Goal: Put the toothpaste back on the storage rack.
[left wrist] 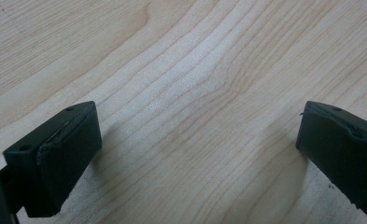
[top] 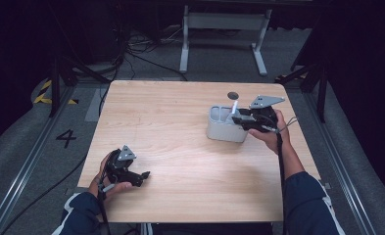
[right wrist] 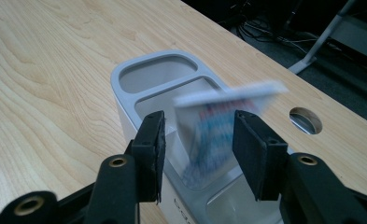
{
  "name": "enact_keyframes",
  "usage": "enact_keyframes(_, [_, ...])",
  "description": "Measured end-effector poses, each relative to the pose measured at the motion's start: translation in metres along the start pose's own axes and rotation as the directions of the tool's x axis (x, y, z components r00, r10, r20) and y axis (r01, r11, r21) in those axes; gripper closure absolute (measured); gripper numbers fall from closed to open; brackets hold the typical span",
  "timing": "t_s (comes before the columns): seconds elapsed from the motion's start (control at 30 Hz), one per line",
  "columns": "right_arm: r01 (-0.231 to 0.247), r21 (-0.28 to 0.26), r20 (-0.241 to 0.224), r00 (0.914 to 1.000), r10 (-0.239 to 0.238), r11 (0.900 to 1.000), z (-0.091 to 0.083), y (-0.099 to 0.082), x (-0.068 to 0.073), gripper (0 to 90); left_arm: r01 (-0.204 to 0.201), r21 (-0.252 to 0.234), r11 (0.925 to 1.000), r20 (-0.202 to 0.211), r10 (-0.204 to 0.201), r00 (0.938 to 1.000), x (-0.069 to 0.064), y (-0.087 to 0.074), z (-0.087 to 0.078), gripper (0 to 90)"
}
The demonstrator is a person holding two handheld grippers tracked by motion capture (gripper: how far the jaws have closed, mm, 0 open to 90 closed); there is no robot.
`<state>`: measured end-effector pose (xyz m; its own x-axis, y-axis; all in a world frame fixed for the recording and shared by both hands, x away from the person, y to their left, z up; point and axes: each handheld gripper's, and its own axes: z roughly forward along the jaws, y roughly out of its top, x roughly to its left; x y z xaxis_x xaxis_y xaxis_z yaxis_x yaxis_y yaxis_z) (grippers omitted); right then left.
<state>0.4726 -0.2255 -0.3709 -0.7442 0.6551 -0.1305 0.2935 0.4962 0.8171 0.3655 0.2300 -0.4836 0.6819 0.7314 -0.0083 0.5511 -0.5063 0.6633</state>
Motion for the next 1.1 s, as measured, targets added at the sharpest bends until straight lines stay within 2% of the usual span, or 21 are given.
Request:
enact_keyframes(0.43, [-0.002, 0.000, -0.007, 1.0000, 0.002, 1.0000, -0.006, 0.002, 0.006, 52.6, -0.002, -0.001, 1.0000, -0.001, 0.002, 1.0000, 0.000, 0.000, 0.000, 0.5])
enact_keyframes(0.7, [0.032, 0.027, 0.013, 0.9994, -0.032, 0.9991, -0.015, 0.006, 0.014, 48.8, 0.000, -0.001, 1.0000, 0.000, 0.000, 1.0000, 0.000, 0.000, 0.000, 0.5])
enact_keyframes(0.8, [0.024, 0.034, 0.012, 0.9996, -0.024, 0.9991, -0.020, 0.006, 0.014, 45.3, 0.000, 0.000, 1.0000, 0.000, 0.000, 1.0000, 0.000, 0.000, 0.000, 0.5])
enact_keyframes(1.0, [0.049, 0.058, 0.041, 0.9979, -0.051, 0.9971, -0.033, 0.004, 0.016, 40.2, -0.006, 0.001, 1.0000, -0.003, 0.006, 1.0000, 0.000, 0.000, 0.000, 0.6])
enact_keyframes(1.1, [0.082, 0.083, 0.049, 0.9951, -0.086, 0.9932, -0.039, 0.003, 0.019, 37.9, -0.010, 0.001, 1.0000, -0.003, 0.010, 0.9999, 0.001, 0.000, 0.000, 0.5])
